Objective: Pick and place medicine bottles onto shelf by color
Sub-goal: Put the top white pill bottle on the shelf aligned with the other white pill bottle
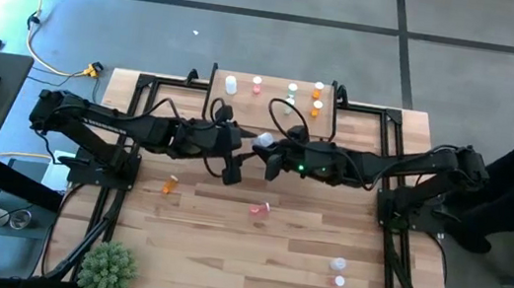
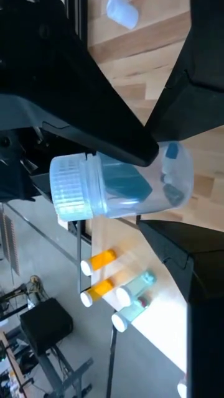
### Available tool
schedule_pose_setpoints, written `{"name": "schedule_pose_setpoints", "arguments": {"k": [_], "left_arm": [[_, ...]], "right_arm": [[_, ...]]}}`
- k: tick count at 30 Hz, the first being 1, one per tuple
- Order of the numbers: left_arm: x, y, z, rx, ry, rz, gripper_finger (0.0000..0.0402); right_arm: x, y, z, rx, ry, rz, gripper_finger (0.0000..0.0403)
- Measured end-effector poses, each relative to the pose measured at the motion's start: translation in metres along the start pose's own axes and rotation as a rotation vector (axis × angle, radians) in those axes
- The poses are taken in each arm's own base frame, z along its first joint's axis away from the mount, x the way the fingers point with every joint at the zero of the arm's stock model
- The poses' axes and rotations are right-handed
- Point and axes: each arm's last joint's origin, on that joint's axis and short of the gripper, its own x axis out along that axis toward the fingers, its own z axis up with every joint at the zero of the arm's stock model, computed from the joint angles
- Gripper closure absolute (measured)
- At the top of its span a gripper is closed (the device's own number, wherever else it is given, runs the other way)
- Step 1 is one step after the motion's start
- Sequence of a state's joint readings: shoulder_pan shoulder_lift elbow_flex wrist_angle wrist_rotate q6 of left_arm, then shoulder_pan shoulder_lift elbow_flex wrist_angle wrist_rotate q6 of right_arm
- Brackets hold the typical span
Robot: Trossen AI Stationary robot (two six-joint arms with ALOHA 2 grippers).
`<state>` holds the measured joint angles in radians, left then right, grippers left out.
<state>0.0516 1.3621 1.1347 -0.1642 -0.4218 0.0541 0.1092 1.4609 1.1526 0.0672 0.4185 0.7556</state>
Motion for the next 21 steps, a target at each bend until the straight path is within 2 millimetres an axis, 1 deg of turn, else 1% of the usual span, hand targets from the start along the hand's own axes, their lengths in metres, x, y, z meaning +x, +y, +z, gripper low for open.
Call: {"name": "schedule_pose_setpoints", "arguments": {"k": [9, 17, 21], "left_arm": [[0.0002, 0.0005, 0.0007, -0.002, -0.007, 0.001, 0.0209], [0.0001, 0.0000, 0.0009, -0.006, -0.009, -0.031, 0.0256], [0.0001, -0.0002, 0.0008, -0.018, -0.008, -0.035, 0.0260]], "right_arm": [[0.0000, 0.0010, 0.0007, 0.008, 0.003, 0.019, 0.0278], [-0.0003, 0.0011, 0.0007, -0.016, 0.004, 0.020, 0.0278], [-0.0004, 0.0012, 0.0007, -0.046, 0.004, 0.020, 0.0278]]}}
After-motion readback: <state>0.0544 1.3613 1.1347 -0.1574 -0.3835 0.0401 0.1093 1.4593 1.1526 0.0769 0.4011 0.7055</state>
